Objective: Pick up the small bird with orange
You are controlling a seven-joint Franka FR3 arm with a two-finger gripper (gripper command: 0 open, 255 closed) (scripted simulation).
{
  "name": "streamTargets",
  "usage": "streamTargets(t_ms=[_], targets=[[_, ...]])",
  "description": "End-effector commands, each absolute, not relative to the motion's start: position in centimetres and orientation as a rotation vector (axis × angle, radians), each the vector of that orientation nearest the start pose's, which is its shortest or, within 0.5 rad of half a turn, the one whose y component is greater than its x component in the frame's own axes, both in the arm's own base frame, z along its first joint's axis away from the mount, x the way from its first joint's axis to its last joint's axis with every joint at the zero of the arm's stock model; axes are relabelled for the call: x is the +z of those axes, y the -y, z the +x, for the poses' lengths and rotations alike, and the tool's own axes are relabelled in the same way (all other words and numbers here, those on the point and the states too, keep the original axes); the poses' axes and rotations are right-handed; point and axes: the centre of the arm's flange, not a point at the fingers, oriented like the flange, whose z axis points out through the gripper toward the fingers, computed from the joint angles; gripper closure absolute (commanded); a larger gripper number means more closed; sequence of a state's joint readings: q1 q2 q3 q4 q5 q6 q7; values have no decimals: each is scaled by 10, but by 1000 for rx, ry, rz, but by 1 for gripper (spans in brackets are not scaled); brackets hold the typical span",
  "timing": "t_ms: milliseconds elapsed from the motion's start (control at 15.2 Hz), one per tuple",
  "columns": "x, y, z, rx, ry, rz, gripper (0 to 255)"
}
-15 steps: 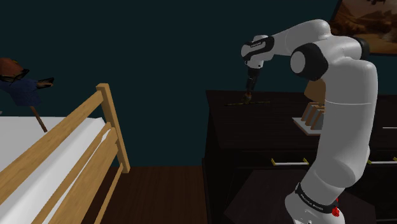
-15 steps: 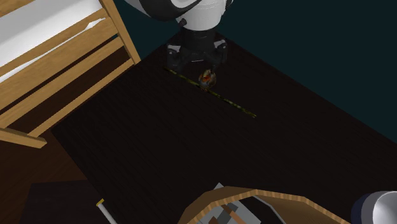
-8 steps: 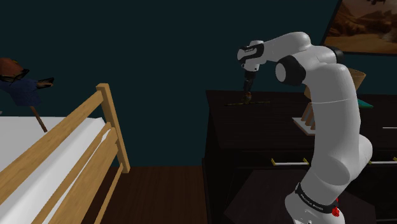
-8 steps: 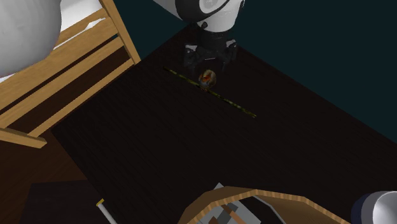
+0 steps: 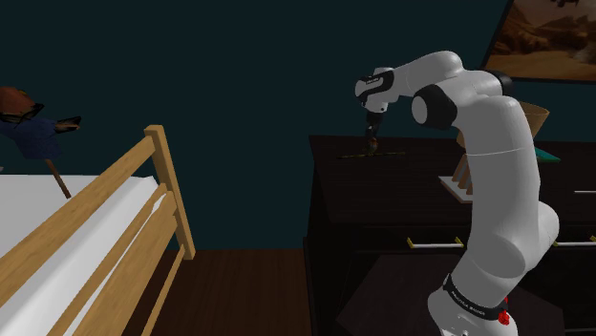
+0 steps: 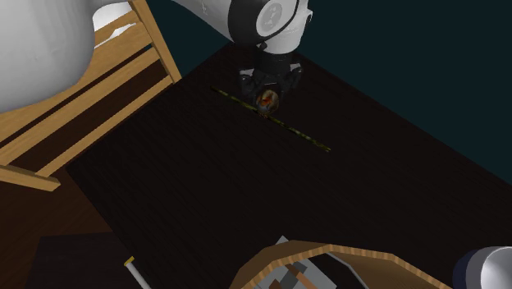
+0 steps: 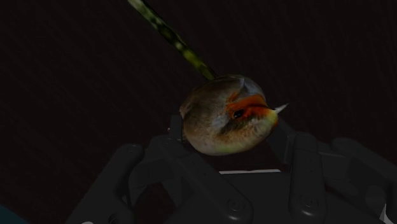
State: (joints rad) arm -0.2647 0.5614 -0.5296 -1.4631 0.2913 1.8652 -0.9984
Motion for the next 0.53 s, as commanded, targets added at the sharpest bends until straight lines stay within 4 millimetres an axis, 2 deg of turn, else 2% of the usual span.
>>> streamTargets(t_ms=[0, 396, 462], targets=[[380, 429, 539, 80, 253, -3066, 255], [381, 429, 540, 80, 253, -3066, 255], [386, 429, 540, 80, 253, -3066, 255]])
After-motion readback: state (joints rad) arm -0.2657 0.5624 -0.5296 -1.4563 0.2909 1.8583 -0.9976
